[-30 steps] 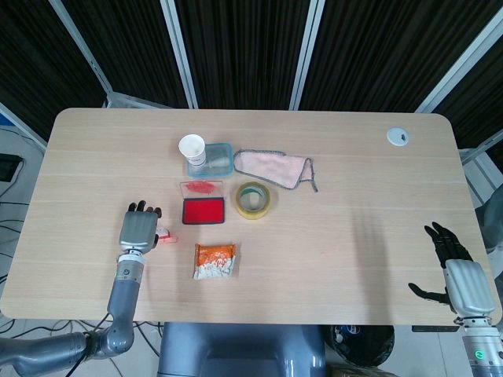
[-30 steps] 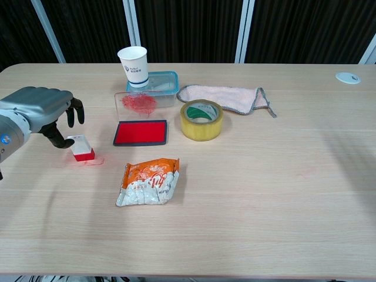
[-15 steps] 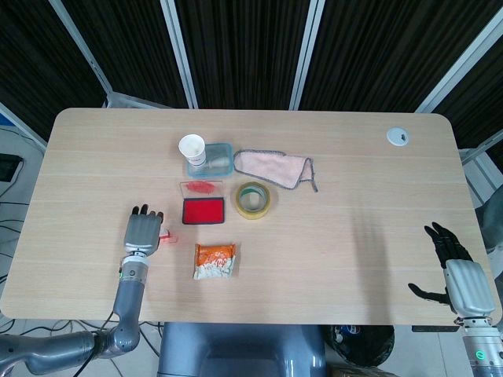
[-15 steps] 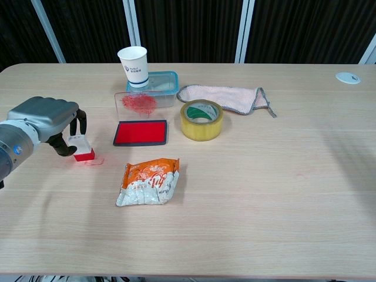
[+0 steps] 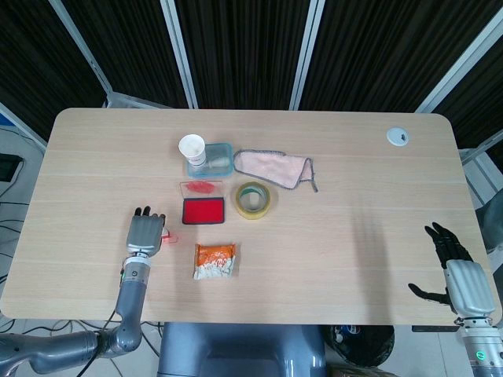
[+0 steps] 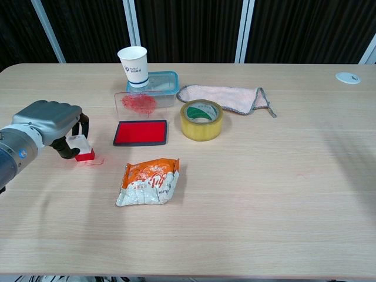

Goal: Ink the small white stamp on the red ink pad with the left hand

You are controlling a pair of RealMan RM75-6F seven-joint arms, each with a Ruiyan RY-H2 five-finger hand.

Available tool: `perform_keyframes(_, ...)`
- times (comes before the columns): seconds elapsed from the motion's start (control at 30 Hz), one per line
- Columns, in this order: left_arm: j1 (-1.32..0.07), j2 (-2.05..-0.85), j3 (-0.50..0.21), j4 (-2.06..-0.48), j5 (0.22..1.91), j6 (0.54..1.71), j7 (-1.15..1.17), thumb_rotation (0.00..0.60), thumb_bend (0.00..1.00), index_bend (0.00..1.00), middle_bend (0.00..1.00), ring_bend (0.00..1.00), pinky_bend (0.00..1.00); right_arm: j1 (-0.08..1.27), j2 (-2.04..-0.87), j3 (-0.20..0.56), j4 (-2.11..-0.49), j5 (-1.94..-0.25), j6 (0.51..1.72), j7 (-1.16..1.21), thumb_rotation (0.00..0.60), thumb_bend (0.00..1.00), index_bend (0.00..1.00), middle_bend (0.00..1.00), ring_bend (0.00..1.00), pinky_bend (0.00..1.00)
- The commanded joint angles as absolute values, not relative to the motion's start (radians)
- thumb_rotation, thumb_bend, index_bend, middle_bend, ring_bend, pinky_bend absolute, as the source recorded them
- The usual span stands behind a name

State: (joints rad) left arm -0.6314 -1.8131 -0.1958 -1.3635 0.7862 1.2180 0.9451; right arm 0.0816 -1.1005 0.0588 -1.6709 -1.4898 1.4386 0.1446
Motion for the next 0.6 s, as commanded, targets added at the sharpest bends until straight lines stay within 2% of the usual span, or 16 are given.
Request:
perform_keyframes(0.03,-0.632,-1.816,-0.194,-1.36,0.785,1.217,0.944,0.6,0.35,0.45,0.46,0.17,0.21,0.082,-1.1,0.059,-1.671,-1.49,1.439,0.146,0.6,0.18,0.0,0.0,0.0,0.18)
perform_keyframes(0.4,-0.636,-1.823,-0.188,-1.342,0.795,1.214,0.928,0.6,0.37,0.47,0.48,0.18,0.21,0.081,-1.099,0.058,-1.671,-1.492,1.439,0.149,0.6,0.19,0.0,0.0,0.0,0.18)
perform_keyframes(0.6,-0.638,-1.83,-0.185,-1.33,0.808,1.215,0.914,0.6,0.44,0.54,0.56,0.24,0.26,0.081,-1.099,0.057,-1.671,-1.493,1.44,0.15,0.6,0.19,0.0,0.0,0.0,0.18)
